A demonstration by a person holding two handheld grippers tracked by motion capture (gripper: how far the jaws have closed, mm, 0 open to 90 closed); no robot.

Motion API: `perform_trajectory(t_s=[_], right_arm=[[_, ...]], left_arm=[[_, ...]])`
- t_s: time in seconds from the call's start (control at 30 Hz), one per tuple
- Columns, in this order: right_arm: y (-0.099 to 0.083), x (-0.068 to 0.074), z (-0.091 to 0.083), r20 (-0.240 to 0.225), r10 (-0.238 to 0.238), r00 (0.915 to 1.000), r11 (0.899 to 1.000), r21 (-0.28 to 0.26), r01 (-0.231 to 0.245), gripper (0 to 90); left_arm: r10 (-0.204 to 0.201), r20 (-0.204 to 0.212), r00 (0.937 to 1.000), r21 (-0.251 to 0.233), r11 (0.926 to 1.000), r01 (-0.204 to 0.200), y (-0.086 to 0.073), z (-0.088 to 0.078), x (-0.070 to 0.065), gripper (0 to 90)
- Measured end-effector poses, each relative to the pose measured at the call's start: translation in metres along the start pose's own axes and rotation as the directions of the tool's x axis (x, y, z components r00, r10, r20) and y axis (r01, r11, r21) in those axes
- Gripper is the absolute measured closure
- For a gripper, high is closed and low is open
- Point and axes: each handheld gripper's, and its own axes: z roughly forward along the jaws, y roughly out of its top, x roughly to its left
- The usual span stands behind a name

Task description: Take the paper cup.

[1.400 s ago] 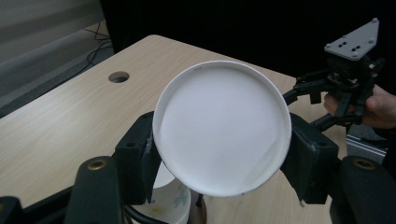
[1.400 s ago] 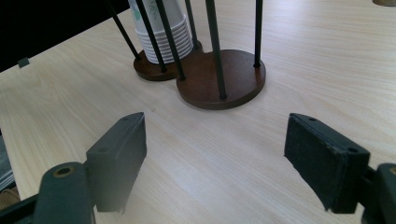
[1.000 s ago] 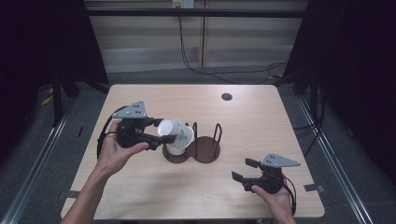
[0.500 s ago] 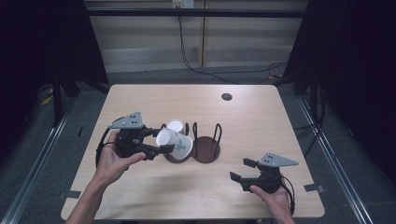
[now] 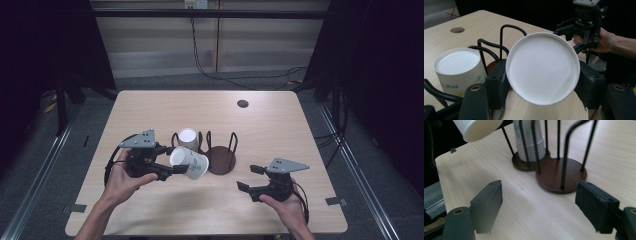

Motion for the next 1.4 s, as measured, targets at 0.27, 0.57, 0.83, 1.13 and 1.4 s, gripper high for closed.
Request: perform_trajectory(t_s=[0.27, 0.57, 0.83, 1.13, 1.4], right_arm=[[0.028, 0.016, 0.021, -0.073, -0.053, 0.9959, 0.999, 0.002, 0.053, 26.5], [0.055, 0.033, 0.035, -0.134, -0.125, 0.983, 0.992, 0.0, 0.126, 22.0], [0.061, 0.04, 0.047, -0.187, -0.122, 0.9748, 0.992, -0.013, 0.122, 13.8], [0.049, 0.04, 0.058, -0.221, -0.113, 0.9688, 0.994, -0.021, 0.111, 16.3], [0.044, 0.045, 0.065, -0.274, -0.124, 0.9536, 0.992, -0.011, 0.126, 18.7]], left_arm=[[-0.01, 0.026, 0.9996, 0.007, 0.9999, 0.01, -0.006, 0.006, 0.003, 35.5], [-0.014, 0.029, 0.9995, -0.004, 0.9999, 0.014, -0.005, 0.004, 0.001, 35.5], [-0.012, 0.027, 0.9996, 0.018, 0.9998, 0.011, -0.006, 0.009, 0.0, 35.6], [-0.009, 0.062, 0.998, 0.033, 0.9994, 0.007, -0.006, 0.013, -0.005, 35.6], [0.017, 0.108, 0.9941, 0.045, 0.9988, -0.022, -0.003, 0.022, -0.015, 35.7]])
